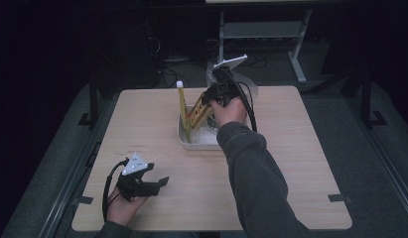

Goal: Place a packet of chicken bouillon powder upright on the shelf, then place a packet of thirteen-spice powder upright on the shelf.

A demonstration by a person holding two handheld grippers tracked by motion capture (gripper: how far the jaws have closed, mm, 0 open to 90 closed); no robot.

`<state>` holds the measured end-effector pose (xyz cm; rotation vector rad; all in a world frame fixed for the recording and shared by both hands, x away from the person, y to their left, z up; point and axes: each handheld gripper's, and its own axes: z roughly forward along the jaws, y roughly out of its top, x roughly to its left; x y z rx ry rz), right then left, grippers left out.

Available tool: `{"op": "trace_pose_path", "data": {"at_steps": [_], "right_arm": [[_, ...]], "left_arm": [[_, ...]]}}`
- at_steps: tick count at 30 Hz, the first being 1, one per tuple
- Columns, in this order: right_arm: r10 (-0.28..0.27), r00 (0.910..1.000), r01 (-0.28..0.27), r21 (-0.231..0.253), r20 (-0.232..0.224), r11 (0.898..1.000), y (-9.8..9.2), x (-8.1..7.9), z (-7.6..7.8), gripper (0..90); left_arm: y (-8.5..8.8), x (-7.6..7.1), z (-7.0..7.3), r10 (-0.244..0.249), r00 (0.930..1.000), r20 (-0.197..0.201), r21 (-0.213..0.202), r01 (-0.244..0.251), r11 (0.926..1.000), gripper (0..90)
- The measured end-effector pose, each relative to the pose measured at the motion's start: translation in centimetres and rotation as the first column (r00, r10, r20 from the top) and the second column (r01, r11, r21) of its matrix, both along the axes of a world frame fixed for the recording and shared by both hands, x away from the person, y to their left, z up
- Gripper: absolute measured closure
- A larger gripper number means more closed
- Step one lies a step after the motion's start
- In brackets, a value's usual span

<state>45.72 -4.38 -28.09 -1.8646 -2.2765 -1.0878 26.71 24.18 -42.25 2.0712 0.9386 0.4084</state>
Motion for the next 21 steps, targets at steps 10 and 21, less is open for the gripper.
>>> {"op": "trace_pose_path", "data": {"at_steps": [10, 21], "right_arm": [[-0.058, 0.9983, 0.058, 0.007, 0.007, 0.998, 0.1, 0.1, -0.3, 68.1], [-0.105, 0.9944, 0.105, 0.008, -0.002, 0.994, 0.7, -0.1, -1.7, 68.1]], "left_arm": [[0.1, 0.0, 0.1, -0.002, 1.0, 0.0, -0.002, 0.002, 1.0, 24.9], [0.0, -0.1, 0.0, -0.008, 1.0, 0.0, 0.004, 0.008, 1.0, 25.0]]}}
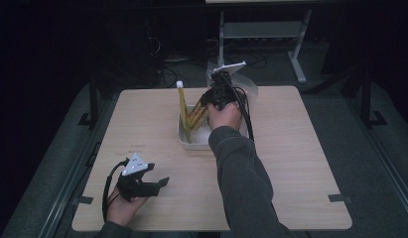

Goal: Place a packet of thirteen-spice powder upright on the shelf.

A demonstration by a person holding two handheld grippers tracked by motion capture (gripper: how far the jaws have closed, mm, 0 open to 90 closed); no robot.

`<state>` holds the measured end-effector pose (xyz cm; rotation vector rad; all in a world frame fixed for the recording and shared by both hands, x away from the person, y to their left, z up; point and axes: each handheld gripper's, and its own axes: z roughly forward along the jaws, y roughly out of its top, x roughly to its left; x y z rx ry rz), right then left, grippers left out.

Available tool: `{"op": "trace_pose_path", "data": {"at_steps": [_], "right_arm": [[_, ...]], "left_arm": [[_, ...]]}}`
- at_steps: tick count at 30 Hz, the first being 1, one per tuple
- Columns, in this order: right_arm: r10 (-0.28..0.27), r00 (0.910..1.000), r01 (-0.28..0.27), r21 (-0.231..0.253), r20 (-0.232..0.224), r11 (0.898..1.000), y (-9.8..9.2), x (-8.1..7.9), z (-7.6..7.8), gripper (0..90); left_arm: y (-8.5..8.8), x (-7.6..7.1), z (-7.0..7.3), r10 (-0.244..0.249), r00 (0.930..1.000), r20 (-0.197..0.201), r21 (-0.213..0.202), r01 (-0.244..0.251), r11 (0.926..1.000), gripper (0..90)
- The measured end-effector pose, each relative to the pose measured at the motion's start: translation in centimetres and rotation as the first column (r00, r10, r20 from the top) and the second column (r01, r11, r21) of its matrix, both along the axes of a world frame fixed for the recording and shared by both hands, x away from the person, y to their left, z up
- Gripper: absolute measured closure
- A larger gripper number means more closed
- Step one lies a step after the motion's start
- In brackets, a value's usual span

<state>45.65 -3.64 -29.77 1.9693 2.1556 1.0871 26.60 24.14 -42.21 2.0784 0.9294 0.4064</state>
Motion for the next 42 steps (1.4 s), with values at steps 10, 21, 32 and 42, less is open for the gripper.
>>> {"op": "trace_pose_path", "data": {"at_steps": [10, 21, 32, 42], "right_arm": [[-0.04, 0.999, 0.041, 0.023, -0.017, 0.999, 0.0, 0.2, -1.5, 68.2], [-0.033, 0.9994, 0.033, -0.023, 0.001, 0.999, 0.8, -0.2, -1.7, 66.6], [0.008, 0.9999, -0.008, 0.005, 0.011, 1.0, 0.5, -1.2, -1.3, 61.4], [0.009, 0.9995, -0.008, -0.014, 0.032, 1.0, 0.7, -1.8, -1.3, 65.9]], "left_arm": [[0.1, 0.1, 0.1, 0.002, 1.0, 0.007, 0.0, -0.002, 1.0, 25.0], [0.1, 0.0, 0.1, 0.001, 1.0, 0.008, 0.0, -0.001, 1.0, 25.1], [-0.2, 0.0, 0.1, -0.007, 0.9999, 0.008, 0.004, 0.007, 1.0, 25.2], [-0.3, -0.1, 0.1, -0.01, 0.9999, 0.008, 0.008, 0.01, 0.9999, 25.2]]}}
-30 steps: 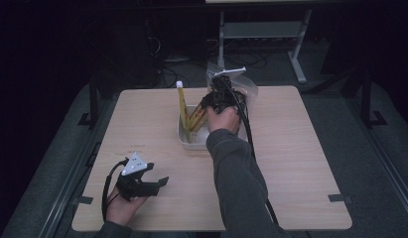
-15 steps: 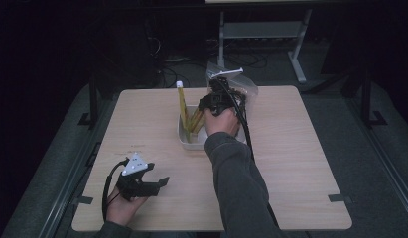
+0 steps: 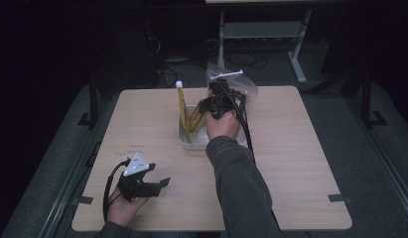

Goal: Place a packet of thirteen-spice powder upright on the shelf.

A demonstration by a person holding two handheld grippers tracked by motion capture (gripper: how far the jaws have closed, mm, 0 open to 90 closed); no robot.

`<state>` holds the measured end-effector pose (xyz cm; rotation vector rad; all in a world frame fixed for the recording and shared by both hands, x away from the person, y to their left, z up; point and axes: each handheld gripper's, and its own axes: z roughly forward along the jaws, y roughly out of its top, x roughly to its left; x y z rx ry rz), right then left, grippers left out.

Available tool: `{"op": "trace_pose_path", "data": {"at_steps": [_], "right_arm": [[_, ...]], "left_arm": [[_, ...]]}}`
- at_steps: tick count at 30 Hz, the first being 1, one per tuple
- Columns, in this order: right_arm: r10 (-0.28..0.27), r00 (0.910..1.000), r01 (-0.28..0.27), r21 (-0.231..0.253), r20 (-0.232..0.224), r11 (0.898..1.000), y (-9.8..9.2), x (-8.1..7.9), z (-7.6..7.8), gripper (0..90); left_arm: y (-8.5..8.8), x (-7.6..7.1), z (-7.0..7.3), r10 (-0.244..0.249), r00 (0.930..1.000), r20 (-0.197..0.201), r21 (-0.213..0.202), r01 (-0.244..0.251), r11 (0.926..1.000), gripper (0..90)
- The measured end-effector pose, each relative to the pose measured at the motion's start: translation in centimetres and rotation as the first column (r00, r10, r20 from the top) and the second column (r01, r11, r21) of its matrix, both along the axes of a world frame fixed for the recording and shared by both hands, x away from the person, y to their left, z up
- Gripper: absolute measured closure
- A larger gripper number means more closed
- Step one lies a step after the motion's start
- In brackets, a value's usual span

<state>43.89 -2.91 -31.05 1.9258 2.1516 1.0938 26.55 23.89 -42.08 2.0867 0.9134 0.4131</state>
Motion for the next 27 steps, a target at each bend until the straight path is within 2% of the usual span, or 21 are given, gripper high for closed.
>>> {"op": "trace_pose_path", "data": {"at_steps": [3, 8, 19, 27], "right_arm": [[0.014, 0.9999, -0.014, 0.027, -0.001, 1.0, 0.2, 0.0, -0.1, 62.2], [0.033, 0.9994, -0.033, 0.027, -0.014, 0.999, 0.4, -0.1, -0.3, 58.1], [0.07, 0.9972, -0.069, 0.053, -0.025, 0.996, 1.0, -0.1, -0.9, 58.0], [0.081, 0.9963, -0.079, 0.074, -0.028, 0.994, 0.5, -0.1, -1.2, 55.2]], "left_arm": [[0.1, 0.0, 0.0, 0.002, 1.0, 0.001, -0.003, -0.002, 1.0, 25.2], [0.0, 0.0, 0.0, 0.0, 1.0, 0.001, -0.004, 0.0, 1.0, 25.3], [0.0, 0.0, 0.1, 0.001, 1.0, 0.001, -0.001, -0.001, 1.0, 25.3], [0.0, 0.0, 0.1, -0.002, 1.0, 0.003, 0.001, 0.002, 1.0, 25.3]]}}
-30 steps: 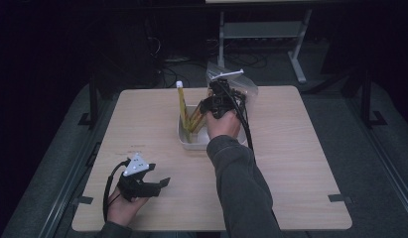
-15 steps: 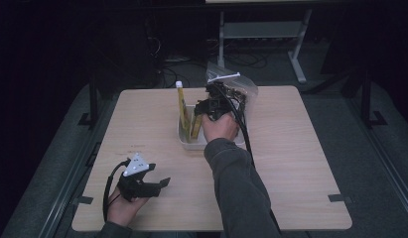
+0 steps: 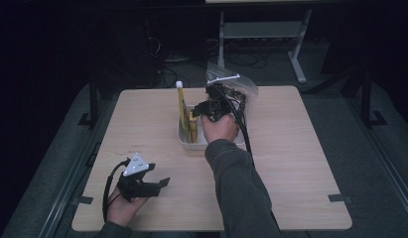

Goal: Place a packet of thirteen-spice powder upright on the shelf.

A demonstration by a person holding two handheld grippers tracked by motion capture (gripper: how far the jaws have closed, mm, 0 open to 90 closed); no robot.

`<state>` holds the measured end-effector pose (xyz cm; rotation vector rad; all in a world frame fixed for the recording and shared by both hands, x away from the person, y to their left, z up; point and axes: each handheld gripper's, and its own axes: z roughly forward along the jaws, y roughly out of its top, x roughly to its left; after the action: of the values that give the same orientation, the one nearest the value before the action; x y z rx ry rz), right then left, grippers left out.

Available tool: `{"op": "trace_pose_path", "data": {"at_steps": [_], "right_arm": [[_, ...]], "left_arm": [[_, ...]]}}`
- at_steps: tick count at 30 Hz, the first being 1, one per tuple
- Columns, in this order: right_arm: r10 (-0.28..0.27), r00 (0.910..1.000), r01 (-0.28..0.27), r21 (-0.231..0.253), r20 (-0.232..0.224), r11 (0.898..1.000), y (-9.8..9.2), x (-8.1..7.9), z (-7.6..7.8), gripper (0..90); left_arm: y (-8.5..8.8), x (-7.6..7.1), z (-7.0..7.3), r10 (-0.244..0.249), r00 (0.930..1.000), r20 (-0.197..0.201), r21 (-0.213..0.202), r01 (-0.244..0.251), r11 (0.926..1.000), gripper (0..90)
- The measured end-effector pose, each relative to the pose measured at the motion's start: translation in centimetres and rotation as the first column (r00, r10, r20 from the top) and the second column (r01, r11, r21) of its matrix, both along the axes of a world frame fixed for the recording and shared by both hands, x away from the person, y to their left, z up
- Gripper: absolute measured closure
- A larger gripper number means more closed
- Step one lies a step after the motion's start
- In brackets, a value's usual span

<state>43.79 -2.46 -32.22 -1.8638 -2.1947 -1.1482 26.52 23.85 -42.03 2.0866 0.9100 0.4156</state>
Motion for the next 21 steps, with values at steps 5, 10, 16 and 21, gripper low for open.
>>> {"op": "trace_pose_path", "data": {"at_steps": [5, 10, 16, 21], "right_arm": [[0.008, 0.9999, -0.008, 0.032, -0.008, 0.999, -0.8, -0.1, -0.3, 51.2], [0.012, 0.9999, -0.012, 0.067, -0.004, 0.998, -1.9, -0.3, -0.3, 48.2], [0.023, 0.9997, -0.023, 0.104, 0.007, 0.994, -3.2, -0.9, -0.5, 46.4], [0.026, 0.9996, -0.028, 0.122, 0.013, 0.992, -4.0, -1.3, -0.6, 45.1]], "left_arm": [[0.0, 0.0, 0.0, 0.002, 1.0, -0.005, 0.002, -0.002, 1.0, 25.3], [0.0, 0.0, -0.1, 0.001, 1.0, -0.006, 0.003, -0.001, 1.0, 25.2], [0.0, 0.0, -0.1, 0.002, 1.0, -0.007, 0.003, -0.002, 1.0, 25.1], [-0.1, 0.0, -0.2, 0.001, 0.9999, -0.01, 0.003, -0.001, 1.0, 25.1]]}}
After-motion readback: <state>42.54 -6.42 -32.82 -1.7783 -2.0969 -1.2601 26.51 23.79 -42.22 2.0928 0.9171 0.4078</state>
